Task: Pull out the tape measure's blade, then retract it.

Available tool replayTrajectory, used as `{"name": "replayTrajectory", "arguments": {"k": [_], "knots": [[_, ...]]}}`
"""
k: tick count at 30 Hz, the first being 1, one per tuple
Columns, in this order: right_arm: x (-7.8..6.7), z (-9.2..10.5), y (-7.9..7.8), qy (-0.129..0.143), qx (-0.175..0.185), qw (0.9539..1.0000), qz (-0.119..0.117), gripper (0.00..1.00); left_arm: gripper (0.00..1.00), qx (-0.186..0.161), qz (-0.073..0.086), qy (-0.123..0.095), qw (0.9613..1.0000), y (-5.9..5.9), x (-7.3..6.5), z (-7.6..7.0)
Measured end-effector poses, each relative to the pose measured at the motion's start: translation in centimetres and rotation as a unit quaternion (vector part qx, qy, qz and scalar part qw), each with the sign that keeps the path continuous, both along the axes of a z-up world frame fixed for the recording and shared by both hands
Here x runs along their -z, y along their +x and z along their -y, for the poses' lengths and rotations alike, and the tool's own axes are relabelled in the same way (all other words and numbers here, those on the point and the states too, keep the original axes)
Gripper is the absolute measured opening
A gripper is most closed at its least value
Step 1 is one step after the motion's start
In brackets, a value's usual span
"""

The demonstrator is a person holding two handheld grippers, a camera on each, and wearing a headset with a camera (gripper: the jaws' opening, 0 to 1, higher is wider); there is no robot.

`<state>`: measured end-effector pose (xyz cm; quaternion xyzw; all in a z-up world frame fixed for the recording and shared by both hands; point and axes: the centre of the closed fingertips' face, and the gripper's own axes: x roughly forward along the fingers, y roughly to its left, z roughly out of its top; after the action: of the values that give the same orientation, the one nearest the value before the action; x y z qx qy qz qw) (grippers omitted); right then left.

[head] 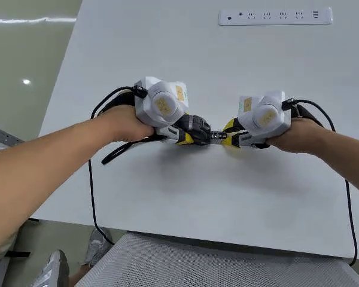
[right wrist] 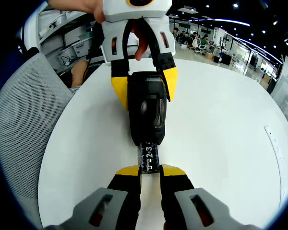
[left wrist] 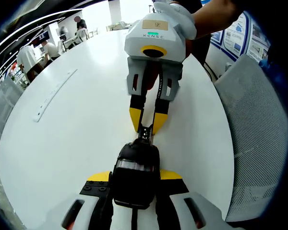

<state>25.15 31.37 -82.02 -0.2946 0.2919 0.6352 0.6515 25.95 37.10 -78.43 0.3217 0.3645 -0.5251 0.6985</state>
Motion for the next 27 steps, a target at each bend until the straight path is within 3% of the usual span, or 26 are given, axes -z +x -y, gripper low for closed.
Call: {"name": "replayTrajectory", "arguments": {"k": [27], "knots": [[0.1, 4.0, 0.2, -0.007, 0.014, 0.9998, -0.013, 0.1, 0.3, 0.006, 0.006, 0.005, 1.0, -0.1, 0.2, 0.0]]}}
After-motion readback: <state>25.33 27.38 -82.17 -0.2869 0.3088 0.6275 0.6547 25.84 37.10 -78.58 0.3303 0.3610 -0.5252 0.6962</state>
